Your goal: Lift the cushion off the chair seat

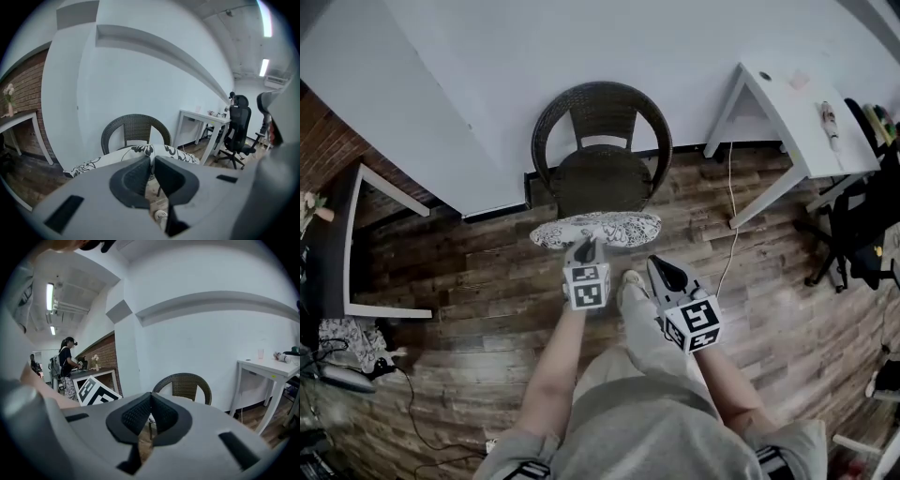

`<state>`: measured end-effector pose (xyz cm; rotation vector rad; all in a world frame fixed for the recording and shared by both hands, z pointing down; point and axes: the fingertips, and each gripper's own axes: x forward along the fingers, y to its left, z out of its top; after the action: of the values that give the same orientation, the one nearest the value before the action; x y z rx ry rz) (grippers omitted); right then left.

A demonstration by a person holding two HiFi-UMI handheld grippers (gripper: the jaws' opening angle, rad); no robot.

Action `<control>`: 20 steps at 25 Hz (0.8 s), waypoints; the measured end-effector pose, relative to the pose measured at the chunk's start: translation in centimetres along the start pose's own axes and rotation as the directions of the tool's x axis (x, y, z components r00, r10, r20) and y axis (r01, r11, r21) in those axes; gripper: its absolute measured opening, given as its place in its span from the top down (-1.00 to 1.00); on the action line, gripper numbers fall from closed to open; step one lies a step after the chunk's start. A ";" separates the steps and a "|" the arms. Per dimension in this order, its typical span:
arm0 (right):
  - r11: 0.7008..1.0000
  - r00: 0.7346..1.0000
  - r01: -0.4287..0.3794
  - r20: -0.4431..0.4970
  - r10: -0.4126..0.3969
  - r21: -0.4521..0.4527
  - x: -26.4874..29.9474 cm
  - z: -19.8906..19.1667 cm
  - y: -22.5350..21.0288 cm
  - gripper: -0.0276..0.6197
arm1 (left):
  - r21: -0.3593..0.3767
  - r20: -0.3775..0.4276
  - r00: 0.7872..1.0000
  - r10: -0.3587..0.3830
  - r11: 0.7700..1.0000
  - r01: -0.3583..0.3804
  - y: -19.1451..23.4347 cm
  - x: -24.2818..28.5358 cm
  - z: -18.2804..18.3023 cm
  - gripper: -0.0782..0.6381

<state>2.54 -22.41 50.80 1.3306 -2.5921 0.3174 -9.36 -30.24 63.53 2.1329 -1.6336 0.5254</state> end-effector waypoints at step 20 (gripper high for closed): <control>1.000 0.998 -0.011 0.064 0.013 -0.029 -16.5 7.1 9.9 0.91 | -0.096 0.203 0.979 -0.024 0.994 0.044 -5.4 -26.5 7.5 0.70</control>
<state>3.26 -6.11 38.44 1.3373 -2.6477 0.2422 -10.25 -11.27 42.88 2.1945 -1.6868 0.2171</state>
